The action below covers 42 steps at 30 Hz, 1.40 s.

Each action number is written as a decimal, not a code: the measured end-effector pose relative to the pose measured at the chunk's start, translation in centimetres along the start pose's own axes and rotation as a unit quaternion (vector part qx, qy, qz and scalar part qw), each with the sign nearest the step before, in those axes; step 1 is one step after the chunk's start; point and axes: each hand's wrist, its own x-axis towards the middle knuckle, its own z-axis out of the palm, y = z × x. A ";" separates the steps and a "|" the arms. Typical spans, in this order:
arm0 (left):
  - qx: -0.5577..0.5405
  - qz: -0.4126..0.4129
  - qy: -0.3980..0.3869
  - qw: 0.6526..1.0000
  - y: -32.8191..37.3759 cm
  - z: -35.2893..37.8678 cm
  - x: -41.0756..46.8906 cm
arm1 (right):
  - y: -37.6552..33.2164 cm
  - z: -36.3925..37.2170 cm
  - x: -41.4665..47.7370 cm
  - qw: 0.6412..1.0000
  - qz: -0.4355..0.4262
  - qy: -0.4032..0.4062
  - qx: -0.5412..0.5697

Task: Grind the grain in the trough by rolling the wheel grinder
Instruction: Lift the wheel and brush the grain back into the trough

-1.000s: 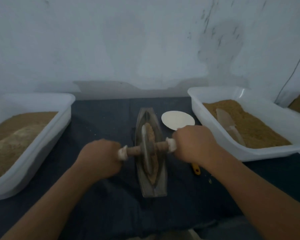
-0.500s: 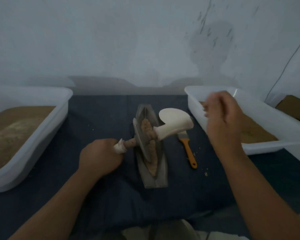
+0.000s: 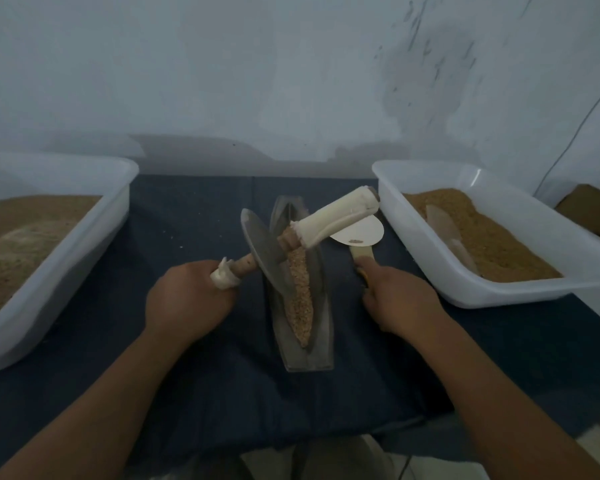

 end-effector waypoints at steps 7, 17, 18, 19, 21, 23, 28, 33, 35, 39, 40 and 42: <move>-0.019 -0.019 -0.015 1.000 -0.1 0.0 0.2 | 0.1 0.2 0.0 0.999 0.015 -0.020 -0.040; -0.096 -0.046 -0.015 0.994 -0.6 0.4 0.5 | 1.3 -3.6 -0.6 0.920 -0.063 0.058 0.383; -0.107 -0.050 -0.012 0.993 -0.5 0.4 0.5 | 1.1 -3.5 -0.6 0.925 -0.080 0.118 0.353; -0.115 -0.054 -0.010 0.992 -0.6 0.4 0.6 | 0.7 -3.5 -0.5 0.926 -0.084 0.185 0.318; -0.132 -0.066 -0.008 0.989 -0.6 0.4 0.6 | -0.8 -3.4 0.0 0.906 -0.088 0.275 0.310; -0.146 -0.075 -0.008 0.986 -0.7 0.4 0.7 | -2.7 -3.7 1.3 0.877 -0.082 0.276 0.384; -0.148 -0.086 -0.009 0.985 -1.0 0.5 0.8 | -6.9 -3.4 4.9 0.896 -0.086 0.215 0.380; -0.140 -0.085 -0.007 0.986 -1.0 0.5 0.9 | -8.3 -2.6 6.2 0.937 -0.063 0.124 0.322; -0.138 -0.084 -0.005 0.987 -0.9 0.5 0.9 | -8.0 -2.7 6.2 0.947 -0.075 0.116 0.289; -0.128 -0.079 -0.003 0.989 -0.7 0.5 0.8 | -7.3 -3.6 6.6 0.926 -0.077 0.204 0.308; -0.130 -0.078 -0.005 0.988 -0.7 0.5 0.8 | -7.4 -3.8 6.8 0.925 -0.080 0.210 0.307; -0.135 -0.079 -0.009 0.988 -0.6 0.4 0.8 | -7.8 -3.6 7.4 0.936 -0.084 0.173 0.295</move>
